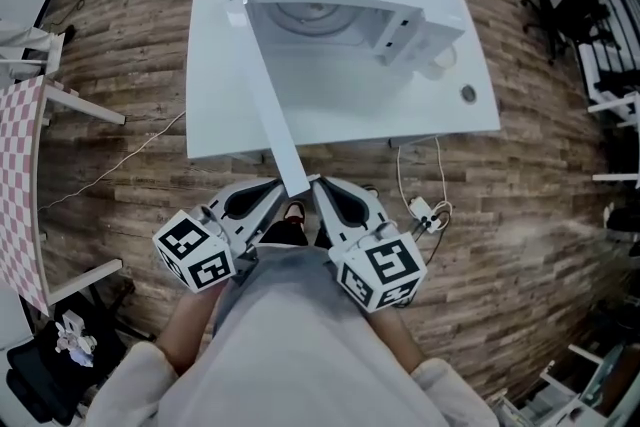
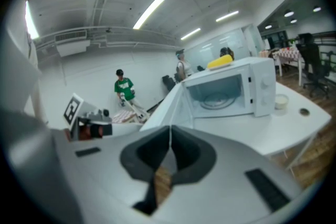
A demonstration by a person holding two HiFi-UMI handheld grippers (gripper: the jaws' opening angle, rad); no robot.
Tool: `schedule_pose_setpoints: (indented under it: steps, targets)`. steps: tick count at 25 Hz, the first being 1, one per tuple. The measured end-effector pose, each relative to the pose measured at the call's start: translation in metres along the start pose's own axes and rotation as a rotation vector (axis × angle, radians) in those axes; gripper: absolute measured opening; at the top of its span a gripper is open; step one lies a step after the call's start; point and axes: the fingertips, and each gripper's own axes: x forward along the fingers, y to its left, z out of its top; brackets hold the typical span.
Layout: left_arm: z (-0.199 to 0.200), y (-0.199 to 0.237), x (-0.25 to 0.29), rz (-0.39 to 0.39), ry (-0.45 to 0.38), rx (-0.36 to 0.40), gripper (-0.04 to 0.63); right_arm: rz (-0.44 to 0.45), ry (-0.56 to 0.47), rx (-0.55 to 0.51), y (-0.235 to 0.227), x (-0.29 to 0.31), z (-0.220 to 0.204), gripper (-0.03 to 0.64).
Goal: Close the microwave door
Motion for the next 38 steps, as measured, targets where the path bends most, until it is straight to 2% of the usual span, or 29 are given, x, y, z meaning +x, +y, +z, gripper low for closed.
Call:
schedule_pose_setpoints:
  steps: [38]
  targets:
    - [0.005, -0.016, 0.062, -0.073, 0.093, 0.011, 0.018, -0.083, -0.043, 0.091, -0.067, -0.007, 0.018, 0.023]
